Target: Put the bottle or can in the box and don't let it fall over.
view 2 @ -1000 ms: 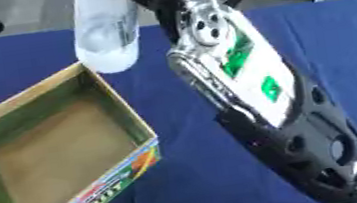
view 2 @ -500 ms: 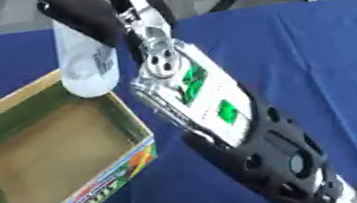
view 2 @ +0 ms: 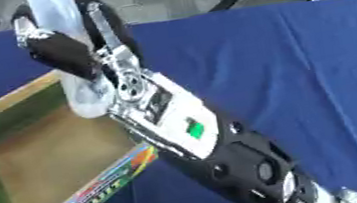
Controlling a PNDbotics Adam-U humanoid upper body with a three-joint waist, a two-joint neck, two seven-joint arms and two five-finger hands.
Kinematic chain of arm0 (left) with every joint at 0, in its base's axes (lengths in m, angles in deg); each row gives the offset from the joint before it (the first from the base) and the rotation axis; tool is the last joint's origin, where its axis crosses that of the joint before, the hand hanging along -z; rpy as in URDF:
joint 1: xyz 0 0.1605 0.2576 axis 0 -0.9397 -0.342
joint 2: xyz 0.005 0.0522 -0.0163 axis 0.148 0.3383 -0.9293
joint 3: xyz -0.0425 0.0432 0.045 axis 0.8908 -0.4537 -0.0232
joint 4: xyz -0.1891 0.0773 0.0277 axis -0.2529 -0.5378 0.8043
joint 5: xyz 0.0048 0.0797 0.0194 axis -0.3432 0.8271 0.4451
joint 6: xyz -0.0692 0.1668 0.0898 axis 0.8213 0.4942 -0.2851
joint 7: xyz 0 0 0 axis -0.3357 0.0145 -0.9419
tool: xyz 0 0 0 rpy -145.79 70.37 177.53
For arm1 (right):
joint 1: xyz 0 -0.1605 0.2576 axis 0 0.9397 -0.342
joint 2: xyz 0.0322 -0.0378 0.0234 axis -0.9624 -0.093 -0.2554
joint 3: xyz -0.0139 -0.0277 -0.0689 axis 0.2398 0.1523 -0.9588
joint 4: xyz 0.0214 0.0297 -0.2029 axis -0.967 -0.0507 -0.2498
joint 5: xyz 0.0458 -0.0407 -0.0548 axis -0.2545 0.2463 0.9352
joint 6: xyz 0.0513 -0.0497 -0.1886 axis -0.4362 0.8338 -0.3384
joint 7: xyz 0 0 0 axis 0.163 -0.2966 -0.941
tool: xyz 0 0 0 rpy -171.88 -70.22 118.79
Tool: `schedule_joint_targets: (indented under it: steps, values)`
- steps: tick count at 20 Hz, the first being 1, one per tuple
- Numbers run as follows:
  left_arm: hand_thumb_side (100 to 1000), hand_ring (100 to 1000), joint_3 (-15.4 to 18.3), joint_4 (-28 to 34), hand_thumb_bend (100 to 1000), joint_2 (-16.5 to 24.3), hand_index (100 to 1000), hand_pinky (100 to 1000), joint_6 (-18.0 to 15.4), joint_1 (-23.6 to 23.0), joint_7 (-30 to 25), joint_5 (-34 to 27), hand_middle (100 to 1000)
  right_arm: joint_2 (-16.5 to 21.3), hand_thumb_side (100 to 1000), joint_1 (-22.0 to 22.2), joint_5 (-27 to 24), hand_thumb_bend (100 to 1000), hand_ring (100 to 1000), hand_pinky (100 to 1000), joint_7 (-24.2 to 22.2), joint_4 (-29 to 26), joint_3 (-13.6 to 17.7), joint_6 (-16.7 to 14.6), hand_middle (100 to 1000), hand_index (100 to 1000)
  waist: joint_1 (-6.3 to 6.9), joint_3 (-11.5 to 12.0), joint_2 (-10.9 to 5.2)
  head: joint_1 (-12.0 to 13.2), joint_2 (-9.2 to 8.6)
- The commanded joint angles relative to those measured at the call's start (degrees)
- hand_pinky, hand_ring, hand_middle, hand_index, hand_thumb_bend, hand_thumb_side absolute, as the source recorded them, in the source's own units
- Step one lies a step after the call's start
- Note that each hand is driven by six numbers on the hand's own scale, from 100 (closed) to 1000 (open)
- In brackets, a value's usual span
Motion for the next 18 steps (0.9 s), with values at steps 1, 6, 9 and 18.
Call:
schedule_joint_targets:
  steps: [1,6,9,18]
  values:
    - [652,1000,-0.33,1.10,100,0.77,805,1000,-0.79,1.15,-0.63,0.39,1000,-0.94,265,-0.42,-0.74,100,1000,1000,1.11,2.36,-0.94,-0.67,1000,181,0.33,0.20,-0.80,-0.71,-0.06]
    - [650,1000,-0.81,1.10,100,0.69,805,1000,-1.19,1.42,-1.38,0.37,1000,-1.90,247,0.00,-1.12,100,1000,1000,0.56,5.78,-2.42,-3.17,1000,181,0.47,0.40,-0.36,-0.93,-0.13]
    - [649,1000,-1.02,1.10,100,0.73,805,1000,-1.35,1.47,-1.77,0.36,1000,-2.28,230,0.30,-2.10,100,1000,1000,0.14,8.10,-2.89,-4.19,1000,181,0.51,0.38,-0.30,-0.90,-0.28]
    - [649,1000,-1.11,1.10,100,0.80,805,1000,-1.52,1.47,-2.18,0.40,1000,-2.50,220,0.57,-3.92,100,1000,1000,-0.17,10.35,-3.14,-5.26,1000,193,0.55,0.28,-0.25,-0.68,-0.29]
